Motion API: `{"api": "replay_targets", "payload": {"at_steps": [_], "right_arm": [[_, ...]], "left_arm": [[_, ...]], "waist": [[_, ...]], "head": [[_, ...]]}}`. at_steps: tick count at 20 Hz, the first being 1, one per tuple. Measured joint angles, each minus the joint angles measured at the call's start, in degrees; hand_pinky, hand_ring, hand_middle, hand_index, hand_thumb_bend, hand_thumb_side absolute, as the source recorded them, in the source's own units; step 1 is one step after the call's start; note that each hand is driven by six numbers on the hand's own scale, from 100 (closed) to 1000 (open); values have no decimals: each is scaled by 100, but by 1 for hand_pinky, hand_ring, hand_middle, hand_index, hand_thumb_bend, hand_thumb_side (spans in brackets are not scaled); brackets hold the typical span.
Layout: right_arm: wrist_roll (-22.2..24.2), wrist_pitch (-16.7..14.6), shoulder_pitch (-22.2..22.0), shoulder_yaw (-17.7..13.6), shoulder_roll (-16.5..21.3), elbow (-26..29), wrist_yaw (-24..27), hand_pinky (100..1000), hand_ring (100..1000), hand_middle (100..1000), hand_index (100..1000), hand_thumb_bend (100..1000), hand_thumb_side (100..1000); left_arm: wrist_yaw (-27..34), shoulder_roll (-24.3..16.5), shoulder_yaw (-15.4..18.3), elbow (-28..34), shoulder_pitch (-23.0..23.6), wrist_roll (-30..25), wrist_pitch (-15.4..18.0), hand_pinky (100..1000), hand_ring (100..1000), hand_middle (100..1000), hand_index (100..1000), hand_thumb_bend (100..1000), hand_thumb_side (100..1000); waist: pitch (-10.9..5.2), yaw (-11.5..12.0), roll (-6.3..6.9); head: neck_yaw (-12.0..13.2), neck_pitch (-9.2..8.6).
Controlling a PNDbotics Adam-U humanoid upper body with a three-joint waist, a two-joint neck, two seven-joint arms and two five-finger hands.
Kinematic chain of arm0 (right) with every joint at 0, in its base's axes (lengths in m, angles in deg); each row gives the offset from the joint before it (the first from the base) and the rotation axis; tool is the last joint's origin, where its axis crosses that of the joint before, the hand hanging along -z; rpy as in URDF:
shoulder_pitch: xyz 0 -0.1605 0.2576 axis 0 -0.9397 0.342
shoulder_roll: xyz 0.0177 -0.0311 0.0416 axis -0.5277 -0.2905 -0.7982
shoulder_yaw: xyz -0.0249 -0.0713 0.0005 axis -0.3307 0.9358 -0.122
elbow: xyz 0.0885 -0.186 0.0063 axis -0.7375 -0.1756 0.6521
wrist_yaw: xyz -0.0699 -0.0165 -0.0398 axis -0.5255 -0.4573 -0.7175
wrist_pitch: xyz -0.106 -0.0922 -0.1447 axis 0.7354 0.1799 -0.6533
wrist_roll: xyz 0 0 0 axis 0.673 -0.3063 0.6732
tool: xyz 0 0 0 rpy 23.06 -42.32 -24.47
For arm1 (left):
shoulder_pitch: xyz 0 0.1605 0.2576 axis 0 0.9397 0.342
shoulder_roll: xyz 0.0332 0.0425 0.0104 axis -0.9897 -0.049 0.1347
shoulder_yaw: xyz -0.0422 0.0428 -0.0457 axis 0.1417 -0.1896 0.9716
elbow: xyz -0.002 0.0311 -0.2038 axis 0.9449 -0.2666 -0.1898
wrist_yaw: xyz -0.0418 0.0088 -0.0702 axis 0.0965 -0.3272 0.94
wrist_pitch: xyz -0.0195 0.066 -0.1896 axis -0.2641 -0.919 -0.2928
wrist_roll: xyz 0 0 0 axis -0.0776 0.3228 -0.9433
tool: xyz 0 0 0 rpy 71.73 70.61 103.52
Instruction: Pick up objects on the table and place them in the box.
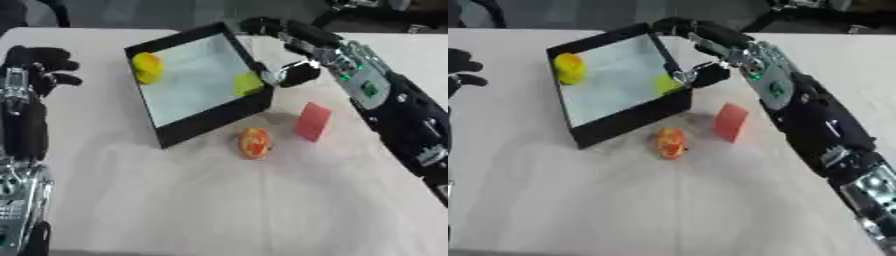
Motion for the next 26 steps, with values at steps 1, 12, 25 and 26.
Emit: {"api": "replay_targets", "payload": {"at_steps": [1,12,25,26], "right_arm": [[74,17,-85,23,46,160,72,896,908,946,1000,100,470],[1166,379,-1449,57,510,1679,613,900,909,933,1000,100,521],[1184,606,-1764,-145,501,1323,-11,907,936,955,1000,100,712],[1149,619,-1770,-153,496,1261,-88,912,946,959,1000,100,737]], "left_arm": [[-10,-16,21,0,14,15,-1,562,620,596,655,100,887],[-98,-150,167,-1,115,186,-16,560,615,593,655,100,889],[-135,-193,198,-4,147,227,-30,558,613,592,656,100,892],[-139,-193,198,-4,148,229,-31,558,613,592,655,100,892]], "waist": [[0,-31,-11],[-53,-288,-43],[-59,-327,-43],[-59,-328,-43]], "head": [[29,0],[298,0],[373,0],[374,0]]}}
